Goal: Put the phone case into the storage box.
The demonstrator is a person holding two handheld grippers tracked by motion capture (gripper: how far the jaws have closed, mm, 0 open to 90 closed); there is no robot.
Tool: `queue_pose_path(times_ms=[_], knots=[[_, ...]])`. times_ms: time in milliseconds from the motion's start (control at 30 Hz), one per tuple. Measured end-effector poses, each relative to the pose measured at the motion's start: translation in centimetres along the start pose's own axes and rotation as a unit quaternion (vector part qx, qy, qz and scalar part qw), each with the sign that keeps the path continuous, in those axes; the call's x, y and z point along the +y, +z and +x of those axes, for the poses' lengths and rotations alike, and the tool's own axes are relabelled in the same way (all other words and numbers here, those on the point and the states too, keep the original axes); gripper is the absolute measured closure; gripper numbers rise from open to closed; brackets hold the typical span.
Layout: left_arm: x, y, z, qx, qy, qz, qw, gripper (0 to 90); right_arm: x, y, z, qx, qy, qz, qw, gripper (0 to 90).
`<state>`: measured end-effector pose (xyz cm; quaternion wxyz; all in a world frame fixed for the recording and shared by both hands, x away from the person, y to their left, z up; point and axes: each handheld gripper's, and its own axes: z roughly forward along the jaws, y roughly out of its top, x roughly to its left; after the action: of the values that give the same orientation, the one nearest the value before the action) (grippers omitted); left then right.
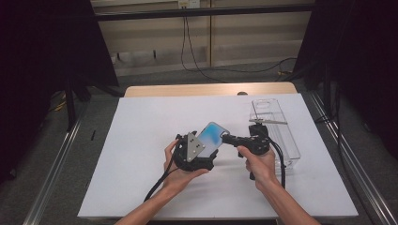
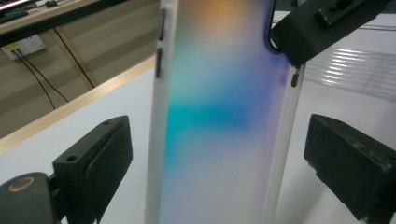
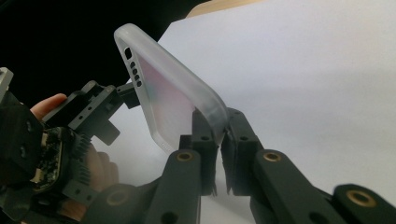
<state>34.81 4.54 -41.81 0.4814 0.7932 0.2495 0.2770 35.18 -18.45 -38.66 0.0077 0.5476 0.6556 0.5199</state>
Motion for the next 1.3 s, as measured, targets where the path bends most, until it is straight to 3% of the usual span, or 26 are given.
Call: queue_pose_path(times_ms=[200, 267, 400, 533, 733, 1000, 1300], knots=[[0.3, -0.6, 0.3, -0.019, -0.006, -0.001, 0.9998, 7.0, 0.1, -0.4, 0.0, -0.003, -0.014, -0.01, 0.9998, 84.0], [0.5, -0.8, 0.6, -0.027, -0.018, -0.003, 0.9995, 5.3, 0.2, -0.5, 0.0, -0.003, -0.017, -0.013, 0.9998, 84.0], [0.4, -0.9, 0.9, -0.014, -0.014, 0.019, 0.9996, 3.5, 0.3, -0.7, 0.0, -0.007, -0.022, -0.017, 0.9996, 83.9], [0.3, -1.2, 1.6, -0.032, -0.045, 0.012, 0.9984, 3.5, 0.3, -0.8, -0.1, -0.016, -0.031, -0.021, 0.9992, 83.9], [0.5, -1.7, 1.7, -0.023, -0.037, 0.006, 0.999, 2.8, 0.5, -1.2, -0.1, -0.026, -0.042, -0.025, 0.9985, 84.0], [0.1, -2.6, 2.3, -0.031, -0.047, -0.016, 0.9983, 2.8, 0.8, -2.0, -0.4, -0.037, -0.054, -0.037, 0.9972, 83.9], [-1.2, -3.3, 3.2, -0.004, -0.058, -0.037, 0.9977, 2.6, 0.9, -2.5, -0.7, -0.048, -0.066, -0.043, 0.9958, 83.9]])
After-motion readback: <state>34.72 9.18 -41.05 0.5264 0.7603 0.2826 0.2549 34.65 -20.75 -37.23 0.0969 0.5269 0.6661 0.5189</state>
